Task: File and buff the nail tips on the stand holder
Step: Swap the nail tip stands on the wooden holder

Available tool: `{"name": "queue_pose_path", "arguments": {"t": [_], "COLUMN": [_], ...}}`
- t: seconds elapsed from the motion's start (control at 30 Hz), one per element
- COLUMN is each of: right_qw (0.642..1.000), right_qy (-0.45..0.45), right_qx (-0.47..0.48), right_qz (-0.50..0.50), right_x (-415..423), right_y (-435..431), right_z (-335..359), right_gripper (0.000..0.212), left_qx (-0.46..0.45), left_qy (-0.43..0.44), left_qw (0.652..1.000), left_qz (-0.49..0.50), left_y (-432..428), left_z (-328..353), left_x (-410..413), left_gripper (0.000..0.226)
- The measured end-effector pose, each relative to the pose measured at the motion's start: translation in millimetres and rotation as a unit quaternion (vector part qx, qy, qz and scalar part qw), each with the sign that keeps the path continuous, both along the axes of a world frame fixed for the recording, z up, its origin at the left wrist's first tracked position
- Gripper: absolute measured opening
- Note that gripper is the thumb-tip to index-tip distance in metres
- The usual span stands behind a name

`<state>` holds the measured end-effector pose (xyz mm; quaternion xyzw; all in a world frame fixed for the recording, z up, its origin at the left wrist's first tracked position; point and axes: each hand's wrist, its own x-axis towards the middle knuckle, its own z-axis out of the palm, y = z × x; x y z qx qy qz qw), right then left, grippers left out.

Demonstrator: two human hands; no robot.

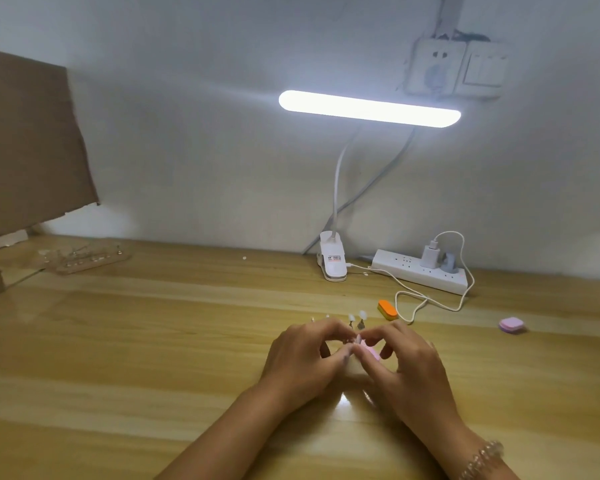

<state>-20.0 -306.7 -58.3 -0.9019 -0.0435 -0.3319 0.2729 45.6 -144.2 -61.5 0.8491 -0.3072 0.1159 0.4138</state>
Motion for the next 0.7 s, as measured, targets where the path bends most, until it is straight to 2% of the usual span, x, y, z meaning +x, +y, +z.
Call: {"name": "queue_pose_path", "arguments": {"t": [0.13, 0.23, 0.33, 0.47, 0.7], "right_qw": [0.999, 0.999, 0.999, 0.997, 0.992], "right_qy": [-0.021, -0.012, -0.008, -0.021, -0.022], "right_qx": [0.015, 0.017, -0.004, -0.016, -0.079], "right_qz": [-0.029, -0.037, -0.046, -0.068, -0.098], "right_x": [1, 2, 2, 4, 10], "right_y": [-2, -4, -5, -6, -10], "right_z": [-1, -3, -5, -5, -8], "right_gripper": [0.023, 0.021, 0.02, 0.022, 0.025], "left_qx": [-0.017, 0.037, 0.098, 0.081, 0.058], "left_qy": [-0.065, 0.02, 0.055, 0.022, -0.044], "left_qw": [0.989, 0.981, 0.978, 0.99, 0.996], "left_qz": [0.13, 0.191, 0.174, 0.11, 0.058], "left_y": [2, 9, 8, 6, 3], "left_z": [0, -1, -5, -4, -2], "left_x": [5, 13, 15, 13, 5], "left_gripper": [0.03, 0.04, 0.033, 0.022, 0.015]}}
